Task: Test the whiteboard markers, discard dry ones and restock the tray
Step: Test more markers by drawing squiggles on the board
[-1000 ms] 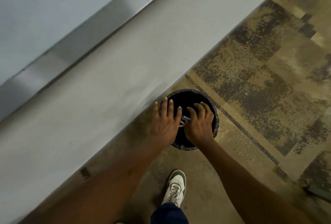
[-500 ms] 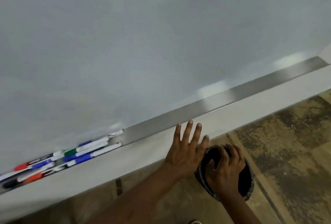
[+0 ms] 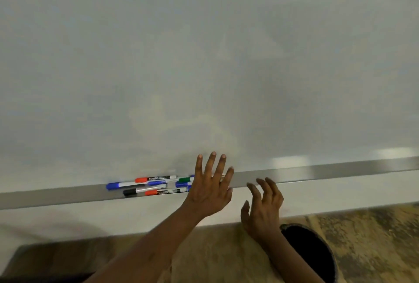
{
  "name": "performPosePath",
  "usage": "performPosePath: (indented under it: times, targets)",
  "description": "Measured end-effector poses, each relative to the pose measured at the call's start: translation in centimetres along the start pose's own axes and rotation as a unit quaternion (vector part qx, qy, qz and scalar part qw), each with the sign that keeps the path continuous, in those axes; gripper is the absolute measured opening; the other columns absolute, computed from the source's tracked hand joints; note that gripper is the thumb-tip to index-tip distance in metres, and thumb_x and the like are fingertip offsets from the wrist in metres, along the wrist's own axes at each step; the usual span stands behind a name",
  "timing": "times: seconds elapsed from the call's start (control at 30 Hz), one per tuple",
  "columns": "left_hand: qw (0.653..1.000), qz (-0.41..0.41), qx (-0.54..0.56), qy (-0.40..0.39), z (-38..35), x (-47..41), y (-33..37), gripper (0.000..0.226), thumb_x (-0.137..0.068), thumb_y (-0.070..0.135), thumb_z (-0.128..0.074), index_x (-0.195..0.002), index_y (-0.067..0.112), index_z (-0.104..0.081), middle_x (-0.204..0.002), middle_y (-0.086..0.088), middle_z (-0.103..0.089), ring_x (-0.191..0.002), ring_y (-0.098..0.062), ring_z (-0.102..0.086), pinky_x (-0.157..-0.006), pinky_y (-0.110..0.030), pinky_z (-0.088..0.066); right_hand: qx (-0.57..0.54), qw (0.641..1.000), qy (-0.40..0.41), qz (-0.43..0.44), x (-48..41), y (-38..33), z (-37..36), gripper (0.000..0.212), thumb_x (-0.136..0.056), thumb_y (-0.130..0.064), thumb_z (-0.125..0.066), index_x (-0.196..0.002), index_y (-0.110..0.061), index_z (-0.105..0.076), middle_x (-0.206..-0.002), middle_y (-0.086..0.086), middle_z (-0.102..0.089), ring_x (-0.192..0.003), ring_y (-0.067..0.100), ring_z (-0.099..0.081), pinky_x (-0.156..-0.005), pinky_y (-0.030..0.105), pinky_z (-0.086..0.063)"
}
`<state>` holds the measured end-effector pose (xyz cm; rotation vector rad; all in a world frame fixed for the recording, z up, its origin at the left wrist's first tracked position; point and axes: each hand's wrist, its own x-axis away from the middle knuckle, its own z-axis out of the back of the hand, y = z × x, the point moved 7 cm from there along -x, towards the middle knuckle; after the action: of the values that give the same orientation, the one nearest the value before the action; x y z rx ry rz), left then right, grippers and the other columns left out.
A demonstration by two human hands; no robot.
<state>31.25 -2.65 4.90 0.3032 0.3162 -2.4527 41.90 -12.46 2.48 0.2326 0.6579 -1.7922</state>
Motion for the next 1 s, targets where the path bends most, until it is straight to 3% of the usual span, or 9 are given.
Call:
performPosePath:
  times: [0.2,0.33,0.43,0.57,0.73,0.9,1.0]
  targets:
    - [0.997,0.077,0.030,-0.008,3.9,5.2,-9.7,0.068,-0.088,0.059,-0.030,-0.140,0.015,-0.032,-0.151,-0.021,-0.028,-0.138,-0.044,-0.019,-0.110,-0.067,-0.007,-0.010,0.999,-0.003,0.054,-2.4,-10.2,1.1,0.057,-0.070,-0.018,-0.062,-0.124,-0.015,-0.044,-0.133,0.015,-0.041,-0.127,0.040,-0.036,-0.094,0.057,-0.038]
    - [0.993,0.108,0.041,-0.019,5.3,9.2,-15.3,0.068,-0.089,0.057,-0.025,-0.140,0.014,-0.031,-0.152,-0.022,-0.022,-0.138,-0.045,-0.019,-0.109,-0.066,-0.008,-0.015,0.996,-0.051,0.073,-3.6,-16.1,0.1,0.074,-0.058,-0.018,-0.079,-0.124,-0.018,-0.045,-0.133,0.014,-0.045,-0.128,0.037,-0.035,-0.093,0.058,-0.040]
    - [0.991,0.126,0.042,-0.033,5.3,12.0,-18.9,0.068,-0.092,0.056,-0.024,-0.142,0.012,-0.029,-0.153,-0.023,-0.019,-0.139,-0.046,-0.018,-0.110,-0.066,-0.009,-0.015,0.992,-0.085,0.089,-4.3,-19.9,-1.3,0.071,-0.061,-0.019,-0.078,-0.124,-0.019,-0.045,-0.134,0.015,-0.049,-0.129,0.036,-0.034,-0.095,0.054,-0.041]
    - [0.984,0.150,0.055,-0.084,4.4,15.2,-22.5,0.068,-0.094,0.058,-0.022,-0.141,0.011,-0.033,-0.151,-0.024,-0.028,-0.139,-0.046,-0.020,-0.108,-0.067,-0.014,0.008,0.980,-0.137,0.147,-4.5,-23.7,-3.6,0.063,-0.067,-0.022,-0.075,-0.124,-0.016,-0.047,-0.131,0.015,-0.054,-0.128,0.036,-0.040,-0.095,0.050,-0.044]
    - [0.975,0.170,0.044,-0.136,2.9,17.7,-24.7,0.068,-0.095,0.057,-0.011,-0.142,0.011,-0.029,-0.155,-0.022,-0.009,-0.141,-0.045,-0.011,-0.109,-0.068,-0.013,0.045,0.966,-0.198,0.159,-5.0,-25.3,-6.8,0.075,-0.055,-0.029,-0.089,-0.118,-0.017,-0.051,-0.114,0.008,-0.066,-0.094,0.027,-0.065,-0.072,0.041,-0.056]
    - [0.974,0.170,0.028,-0.149,1.2,18.2,-24.8,0.064,-0.096,0.053,-0.013,-0.138,0.010,-0.034,-0.155,-0.022,-0.007,-0.143,-0.043,-0.002,-0.108,-0.068,-0.014,0.076,0.942,-0.270,0.185,-5.2,-24.2,-11.2,0.079,-0.038,-0.037,-0.095,-0.106,-0.016,-0.062,-0.091,0.004,-0.068,-0.066,0.018,-0.065,-0.049,0.031,-0.054]
    - [0.970,0.168,0.025,-0.173,-0.7,18.4,-24.3,0.064,-0.096,0.053,-0.017,-0.135,0.010,-0.044,-0.156,-0.023,-0.010,-0.142,-0.045,-0.010,-0.107,-0.068,-0.016,0.099,0.926,-0.296,0.213,-5.2,-23.8,-13.3,0.078,-0.030,-0.041,-0.095,-0.098,-0.016,-0.066,-0.082,0.003,-0.068,-0.058,0.018,-0.064,-0.042,0.031,-0.052]
